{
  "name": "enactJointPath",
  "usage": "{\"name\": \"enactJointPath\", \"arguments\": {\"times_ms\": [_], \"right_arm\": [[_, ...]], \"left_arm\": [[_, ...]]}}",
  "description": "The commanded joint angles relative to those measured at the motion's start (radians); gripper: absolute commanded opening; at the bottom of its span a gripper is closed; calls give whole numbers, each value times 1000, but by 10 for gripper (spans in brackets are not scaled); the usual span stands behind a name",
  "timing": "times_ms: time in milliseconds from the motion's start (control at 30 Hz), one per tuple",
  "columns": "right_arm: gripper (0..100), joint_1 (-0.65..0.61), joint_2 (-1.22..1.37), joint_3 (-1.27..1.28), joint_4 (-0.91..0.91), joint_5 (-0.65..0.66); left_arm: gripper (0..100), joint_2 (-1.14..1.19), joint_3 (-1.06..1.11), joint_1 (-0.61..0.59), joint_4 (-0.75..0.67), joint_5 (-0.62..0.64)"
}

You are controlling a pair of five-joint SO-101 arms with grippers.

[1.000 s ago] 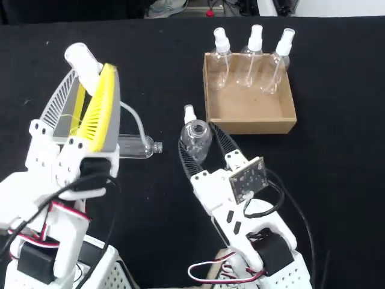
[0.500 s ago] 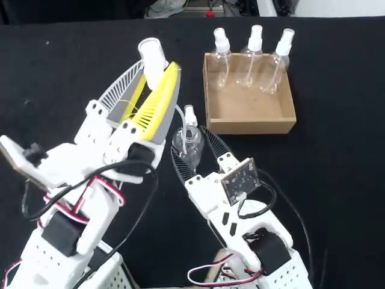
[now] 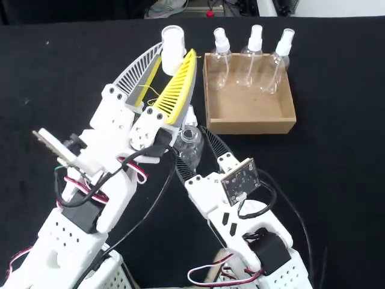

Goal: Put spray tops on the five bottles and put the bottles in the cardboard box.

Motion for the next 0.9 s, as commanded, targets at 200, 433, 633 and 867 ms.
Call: {"name": "enactJointPath", "arguments": {"times_ms": [200, 433, 633, 867], "right_arm": [[144, -9, -82, -8, -29, 8], [144, -9, -82, -8, -29, 8], [144, -9, -82, -8, -29, 8], [144, -9, -82, -8, -29, 8]], "left_arm": [[45, -3, 76, 15, -29, -2], [45, 3, 77, 15, -31, -2], [45, 0, -22, 15, -26, -2], [45, 8, -5, 82, -29, -9]]}}
